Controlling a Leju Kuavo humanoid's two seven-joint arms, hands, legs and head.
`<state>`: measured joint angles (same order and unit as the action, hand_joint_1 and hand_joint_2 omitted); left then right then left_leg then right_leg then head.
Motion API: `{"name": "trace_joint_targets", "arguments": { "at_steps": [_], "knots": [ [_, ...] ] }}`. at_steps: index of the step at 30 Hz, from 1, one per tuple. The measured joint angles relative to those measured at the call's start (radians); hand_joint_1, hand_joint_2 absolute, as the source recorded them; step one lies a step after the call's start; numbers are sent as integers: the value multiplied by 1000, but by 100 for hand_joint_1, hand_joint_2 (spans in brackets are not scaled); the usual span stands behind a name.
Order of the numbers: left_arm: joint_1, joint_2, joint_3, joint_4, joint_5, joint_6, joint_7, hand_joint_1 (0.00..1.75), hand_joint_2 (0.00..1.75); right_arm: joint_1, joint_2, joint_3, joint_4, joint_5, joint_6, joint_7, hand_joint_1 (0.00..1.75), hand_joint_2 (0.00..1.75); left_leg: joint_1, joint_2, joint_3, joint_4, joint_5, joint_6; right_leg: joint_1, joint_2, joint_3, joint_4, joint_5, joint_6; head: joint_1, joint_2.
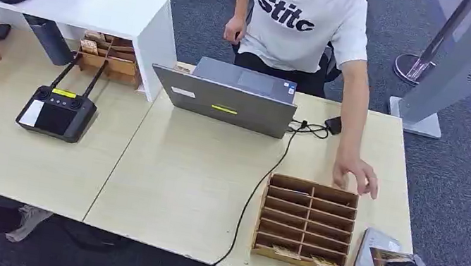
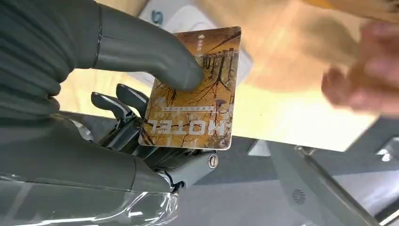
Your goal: Pass the card to the sensor for recognition and then transmit it.
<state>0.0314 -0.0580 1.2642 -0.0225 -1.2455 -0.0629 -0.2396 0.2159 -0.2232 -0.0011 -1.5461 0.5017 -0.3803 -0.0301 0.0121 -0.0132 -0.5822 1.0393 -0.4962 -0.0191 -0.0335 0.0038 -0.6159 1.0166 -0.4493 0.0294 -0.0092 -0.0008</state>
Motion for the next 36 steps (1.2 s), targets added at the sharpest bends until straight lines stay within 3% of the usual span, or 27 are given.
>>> {"name": "trace_joint_targets", "arguments": {
  "at_steps": [5, 36],
  "knots": [
    [0, 0, -16, 0, 5, 4, 5, 0, 175, 1, -7, 10, 46, 16, 0, 26, 175, 175, 0, 0, 0, 0, 0, 0, 0, 0, 0, 0, 0, 0, 0, 0],
    [0, -5, -66, 0, 40, 12, 6, 0, 175, 6, -8, 19, 89, 33, 5, 25, 175, 175, 0, 1, 0, 0, 0, 0, 0, 0, 0, 0, 0, 0, 0, 0]
  ]
}}
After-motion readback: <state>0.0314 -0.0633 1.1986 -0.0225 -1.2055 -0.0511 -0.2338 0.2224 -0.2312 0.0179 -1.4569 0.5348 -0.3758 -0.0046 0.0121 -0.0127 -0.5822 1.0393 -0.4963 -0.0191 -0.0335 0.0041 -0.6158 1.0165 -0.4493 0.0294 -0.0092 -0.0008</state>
